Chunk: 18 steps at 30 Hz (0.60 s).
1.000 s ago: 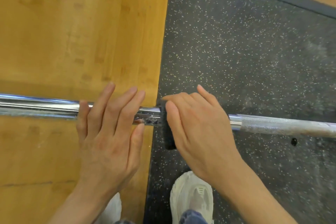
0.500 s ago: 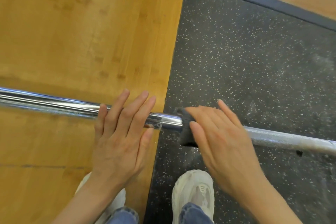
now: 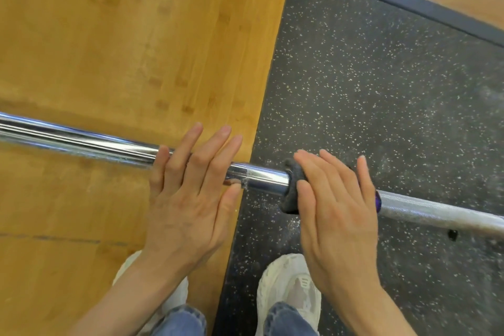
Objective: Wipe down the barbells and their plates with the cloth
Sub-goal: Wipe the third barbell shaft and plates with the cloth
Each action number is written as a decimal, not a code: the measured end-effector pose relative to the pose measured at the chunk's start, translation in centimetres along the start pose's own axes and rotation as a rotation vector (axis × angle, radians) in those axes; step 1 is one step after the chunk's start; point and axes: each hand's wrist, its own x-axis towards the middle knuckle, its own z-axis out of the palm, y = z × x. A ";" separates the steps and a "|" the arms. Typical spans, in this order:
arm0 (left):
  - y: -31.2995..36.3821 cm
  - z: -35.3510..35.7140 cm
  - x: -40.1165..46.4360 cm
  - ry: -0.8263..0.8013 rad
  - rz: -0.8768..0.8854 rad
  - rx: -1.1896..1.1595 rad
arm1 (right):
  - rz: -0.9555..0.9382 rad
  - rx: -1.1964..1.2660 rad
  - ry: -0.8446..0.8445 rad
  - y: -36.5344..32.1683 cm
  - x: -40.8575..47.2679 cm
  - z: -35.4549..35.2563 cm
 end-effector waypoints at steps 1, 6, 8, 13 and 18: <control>0.0 0.0 0.2 0.004 0.001 -0.004 | -0.026 0.013 0.024 -1.1 0.5 0.7; -0.1 -0.2 1.2 0.010 0.016 -0.002 | -0.166 -0.015 0.057 1.1 0.2 1.1; -0.1 -0.2 1.8 0.016 0.015 -0.006 | -0.083 -0.041 0.122 2.7 -0.5 0.8; 0.2 -0.1 3.3 0.016 -0.016 -0.026 | -0.079 0.039 0.209 -1.0 2.3 2.7; 0.1 -0.1 5.2 0.030 -0.018 -0.050 | -0.126 -0.029 0.195 3.3 2.8 1.7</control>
